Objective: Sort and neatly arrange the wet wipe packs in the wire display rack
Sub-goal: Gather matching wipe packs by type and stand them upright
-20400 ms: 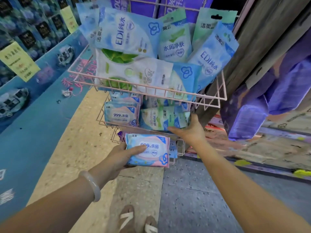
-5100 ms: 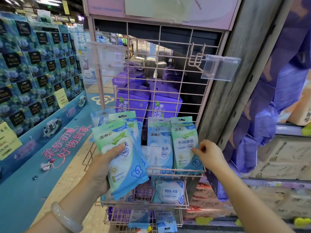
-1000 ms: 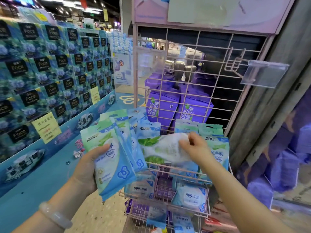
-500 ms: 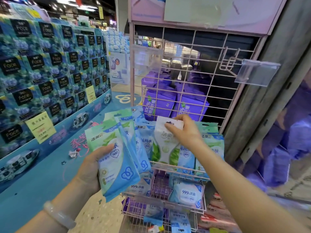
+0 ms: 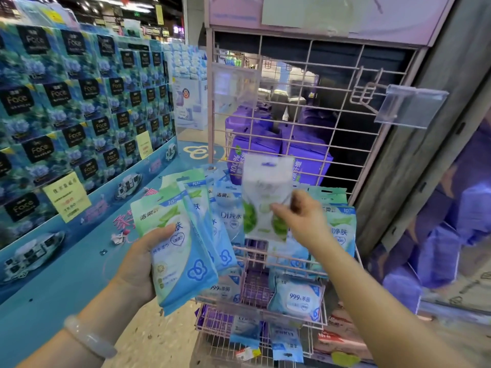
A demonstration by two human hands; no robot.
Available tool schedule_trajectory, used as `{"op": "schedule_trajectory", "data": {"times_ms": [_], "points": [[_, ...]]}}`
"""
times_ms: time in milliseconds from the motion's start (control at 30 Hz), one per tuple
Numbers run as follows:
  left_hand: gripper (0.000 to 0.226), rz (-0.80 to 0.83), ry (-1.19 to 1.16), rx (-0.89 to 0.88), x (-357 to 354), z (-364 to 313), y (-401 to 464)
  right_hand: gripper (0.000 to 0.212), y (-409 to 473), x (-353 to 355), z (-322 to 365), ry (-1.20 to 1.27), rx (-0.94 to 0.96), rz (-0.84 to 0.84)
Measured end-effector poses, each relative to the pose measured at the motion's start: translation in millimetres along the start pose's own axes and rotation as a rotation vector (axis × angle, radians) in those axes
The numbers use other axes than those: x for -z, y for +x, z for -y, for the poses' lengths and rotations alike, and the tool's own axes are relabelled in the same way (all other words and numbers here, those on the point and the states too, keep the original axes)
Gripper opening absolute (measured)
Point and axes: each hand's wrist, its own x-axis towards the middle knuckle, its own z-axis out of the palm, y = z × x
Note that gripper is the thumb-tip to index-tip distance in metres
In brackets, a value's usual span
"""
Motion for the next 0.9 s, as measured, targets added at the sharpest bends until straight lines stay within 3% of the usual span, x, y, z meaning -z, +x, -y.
{"op": "schedule_trajectory", "data": {"times_ms": [67, 133, 200, 400, 533, 733, 900], "points": [[0.015, -0.013, 0.011, -0.004, -0.5, 1.5, 0.2, 0.013, -2.8, 19.8, 1.7, 0.303, -0.009, 0.024], [0.023, -0.011, 0.033, -0.024, -3.1, 4.3, 0.7, 0.017, -8.1, 34.3, -2.1, 0.442, -0.006, 0.091], [0.032, -0.001, 0.069, -0.033, -8.0, 9.3, 0.9, 0.016, -15.3, 38.1, -8.4, 0.430, -0.004, 0.132], [0.034, 0.048, 0.126, 0.006, -24.5, 22.2, -4.4, 0.013, -32.3, 32.1, -24.0, 0.398, -0.072, 0.121], [0.020, 0.082, 0.146, 0.017, -24.9, 26.2, -12.1, 0.016, -40.6, 33.5, -26.6, 0.447, -0.089, 0.139], [0.022, 0.093, 0.125, 0.040, -9.6, 39.6, -33.6, 0.018, -68.1, 28.9, -31.3, 0.433, -0.074, 0.229], [0.044, 0.014, 0.123, 0.065, 5.6, 52.4, -55.4, 0.018, -93.9, 16.4, -40.0, 0.421, -0.120, 0.282]]}}
